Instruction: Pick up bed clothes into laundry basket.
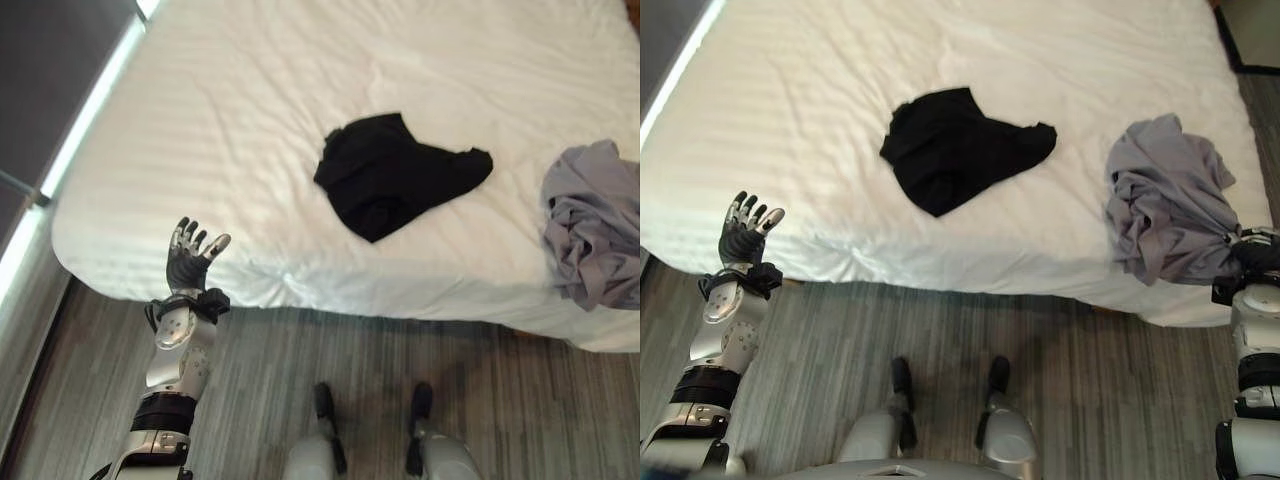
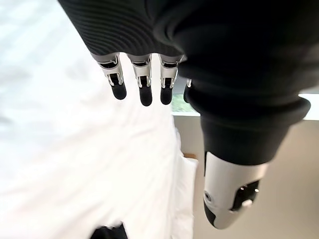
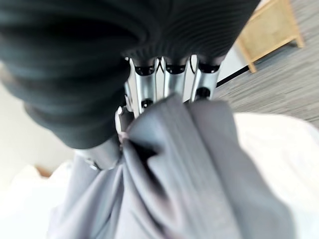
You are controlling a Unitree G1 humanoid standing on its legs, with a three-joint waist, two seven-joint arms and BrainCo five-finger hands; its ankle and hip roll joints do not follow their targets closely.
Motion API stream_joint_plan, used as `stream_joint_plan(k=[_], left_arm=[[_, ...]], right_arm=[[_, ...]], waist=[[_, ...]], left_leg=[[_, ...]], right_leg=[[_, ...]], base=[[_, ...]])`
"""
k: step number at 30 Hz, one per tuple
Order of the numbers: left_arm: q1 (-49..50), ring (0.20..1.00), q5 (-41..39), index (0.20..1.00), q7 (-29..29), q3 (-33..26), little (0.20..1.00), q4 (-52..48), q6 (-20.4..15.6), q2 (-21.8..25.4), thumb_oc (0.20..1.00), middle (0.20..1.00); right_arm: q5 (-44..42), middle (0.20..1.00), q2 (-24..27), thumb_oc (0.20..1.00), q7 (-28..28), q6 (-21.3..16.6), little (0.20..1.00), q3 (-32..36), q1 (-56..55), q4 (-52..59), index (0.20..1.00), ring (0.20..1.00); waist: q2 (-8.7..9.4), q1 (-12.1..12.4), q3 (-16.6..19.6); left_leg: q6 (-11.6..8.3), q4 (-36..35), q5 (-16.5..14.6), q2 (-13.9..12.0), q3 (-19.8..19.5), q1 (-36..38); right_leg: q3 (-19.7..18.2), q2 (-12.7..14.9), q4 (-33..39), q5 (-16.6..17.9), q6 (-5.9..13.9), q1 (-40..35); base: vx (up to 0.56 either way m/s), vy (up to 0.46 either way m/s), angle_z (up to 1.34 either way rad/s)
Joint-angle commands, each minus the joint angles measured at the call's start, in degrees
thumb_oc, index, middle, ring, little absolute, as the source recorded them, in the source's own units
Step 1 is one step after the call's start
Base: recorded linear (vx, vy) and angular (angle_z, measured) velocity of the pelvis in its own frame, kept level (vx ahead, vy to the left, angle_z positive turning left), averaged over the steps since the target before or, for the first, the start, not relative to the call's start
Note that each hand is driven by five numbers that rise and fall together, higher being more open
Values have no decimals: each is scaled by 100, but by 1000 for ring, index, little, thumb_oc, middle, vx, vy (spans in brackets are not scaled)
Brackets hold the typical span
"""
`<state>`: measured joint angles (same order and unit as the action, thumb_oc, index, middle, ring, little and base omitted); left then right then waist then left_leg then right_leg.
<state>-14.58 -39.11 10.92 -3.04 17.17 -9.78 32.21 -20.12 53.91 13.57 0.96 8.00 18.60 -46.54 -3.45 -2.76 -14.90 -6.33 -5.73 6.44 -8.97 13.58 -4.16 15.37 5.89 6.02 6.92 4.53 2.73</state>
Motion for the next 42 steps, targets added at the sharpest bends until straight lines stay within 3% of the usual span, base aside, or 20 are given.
stream_joint_plan(k=[1,2,4,8,9,11,12,15,17,20,22,25,30,33,42], left_arm=[[-618,1000,624,1000,152,-63,1000,422,-351,576,1000,1000],[-621,1000,623,1000,152,-60,1000,424,-351,579,1000,1000],[-834,1000,1288,1000,279,-124,1000,541,-247,1280,1000,1000],[-997,1000,1658,1000,323,-81,1000,696,-112,1862,1000,1000],[-1118,1000,1969,1000,478,-94,1000,464,-95,2496,1000,1000],[722,1000,2827,1000,467,-782,1000,-1153,-127,1802,1000,1000],[1026,1000,3104,1000,524,-825,1000,-1225,-112,1554,1000,1000],[790,1000,4025,1000,877,-467,1000,-767,111,1302,1000,1000],[461,1000,4362,1000,1048,-190,1000,-386,263,1396,1000,1000],[141,1000,4723,1000,1098,143,1000,60,422,1486,1000,1000],[-177,1000,5231,1000,1186,467,1000,678,710,1617,1000,1000],[-492,1000,5608,1000,1294,736,1000,1143,887,1667,1000,1000],[-1443,1000,6313,1000,1441,1346,1000,1989,1270,2021,1000,1000],[-2037,1000,6604,1000,1446,1765,1000,2331,1422,2285,1000,1000],[-2916,1000,6878,1000,1217,2611,1000,3631,1493,2210,1000,1000]], right_arm=[[94,200,238,200,126,-272,200,125,297,236,200,200],[95,200,236,200,126,-271,200,129,294,238,200,200],[185,200,434,200,129,-348,200,310,199,793,200,200],[242,200,560,200,151,-408,200,392,193,1380,200,200],[285,200,661,200,108,-468,200,292,278,1715,200,200],[486,200,557,200,233,-530,200,781,-344,2282,200,200],[518,200,563,200,280,-618,200,867,-386,2345,200,200],[646,200,675,200,330,-731,200,914,-307,2602,200,200],[724,200,875,200,319,-716,200,858,-198,2599,200,200],[813,200,960,200,288,-658,200,918,-298,2687,200,200],[931,200,999,200,264,-568,200,856,-300,2806,200,200],[1034,200,1011,200,281,-545,200,849,-312,2890,200,200],[1259,200,1044,200,435,-535,200,823,-261,2898,200,200],[1357,200,1094,200,488,-546,200,732,-176,2880,200,200],[1583,200,1192,200,524,-583,200,713,-300,2927,200,200]], waist=[[138,-52,243],[141,-51,247],[216,-161,324],[260,-213,422],[239,-181,549],[290,64,557],[351,168,558],[501,274,626],[471,223,687],[404,78,871],[464,-118,1001],[516,-168,1028],[600,-409,1047],[648,-486,973],[735,-734,762]], left_leg=[[-429,319,-369,-110,342,681],[-428,323,-369,-109,341,673],[-403,805,-620,-6,267,661],[-333,747,-590,78,160,595],[-280,403,-542,211,-106,512],[-222,130,-427,331,-704,344],[-233,101,-400,362,-1051,224],[-250,73,-308,494,-2061,-169],[-230,73,-321,501,-2166,-237],[-204,73,-333,453,-1968,-77],[-134,73,-406,461,-1667,146],[-48,73,-509,478,-1407,325],[108,73,-733,530,-832,498],[156,73,-803,568,-664,503],[244,73,-881,641,-406,431]], right_leg=[[-93,73,-102,-669,320,-95],[-93,75,-102,-667,320,-89],[-189,119,-102,-690,314,-270],[-314,158,-102,-659,330,-281],[-444,128,-102,-643,359,-261],[-605,61,-102,-667,347,-285],[-718,14,-102,-721,326,-330],[-1187,-133,-102,-754,327,-403],[-1355,-169,-102,-814,350,-476],[-1504,-160,-102,-811,383,-538],[-1708,-51,-119,-753,432,-583],[-1877,21,-146,-731,483,-619],[-2130,231,-261,-564,752,-417],[-2155,294,-348,-516,850,-282],[-2158,411,-388,-359,984,20]], base=[[5,-28,-13],[-2,-35,-23],[33,-16,-21],[50,55,-18],[115,76,-17],[149,53,-27],[186,-7,-48],[172,12,-30],[148,121,-87],[200,190,-78],[185,222,-83],[148,207,-101],[67,200,-74],[12,124,-52],[-6,89,-16]])
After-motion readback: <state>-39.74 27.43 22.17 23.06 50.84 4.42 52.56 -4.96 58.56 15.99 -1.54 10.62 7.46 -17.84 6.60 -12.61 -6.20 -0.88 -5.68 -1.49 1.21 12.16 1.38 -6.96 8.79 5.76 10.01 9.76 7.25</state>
